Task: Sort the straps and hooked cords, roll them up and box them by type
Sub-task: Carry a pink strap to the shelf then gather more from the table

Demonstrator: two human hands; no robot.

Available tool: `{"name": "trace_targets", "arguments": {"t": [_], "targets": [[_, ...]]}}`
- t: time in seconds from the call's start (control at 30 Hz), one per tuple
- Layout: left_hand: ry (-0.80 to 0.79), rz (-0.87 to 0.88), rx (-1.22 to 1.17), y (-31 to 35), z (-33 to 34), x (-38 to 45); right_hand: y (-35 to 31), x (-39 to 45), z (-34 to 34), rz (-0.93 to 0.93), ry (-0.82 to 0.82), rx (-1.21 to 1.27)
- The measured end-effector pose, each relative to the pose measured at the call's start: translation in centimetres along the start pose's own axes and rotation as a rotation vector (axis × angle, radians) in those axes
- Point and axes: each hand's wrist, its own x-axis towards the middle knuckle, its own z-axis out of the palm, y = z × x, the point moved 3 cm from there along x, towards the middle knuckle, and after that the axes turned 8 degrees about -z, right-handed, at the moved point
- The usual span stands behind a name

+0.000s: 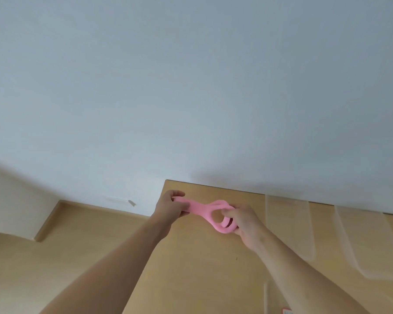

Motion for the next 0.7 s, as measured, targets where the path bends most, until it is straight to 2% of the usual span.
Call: {"name": "trace_targets", "arguments": {"t": [0.13, 0.33, 0.5, 0.6, 0.7], "targets": [[0.012, 0.008, -0.051, 0.6, 0.1, 0.9, -0.1, 1.0, 0.1, -0.007, -0.040, 0.029], [0.094, 0.008, 0.007, 0.3, 0.4, 2.7, -1.2, 2.5, 0.4, -0.180, 0.117, -0.450], [0.253, 0.098, 0.122, 1.1, 0.3, 3.5, -1.9, 3.8, 0.6, -0.351, 0.213, -0.658], [0.305, 0.135, 0.158, 1.6, -0.2, 4.0, -2.0, 4.3, 0.6, -0.473, 0.290, -0.671], [0.339, 0.139, 0.146, 1.8, -0.7, 4.4, -1.7, 4.6, 0.9, -0.512, 0.299, -0.624]]}}
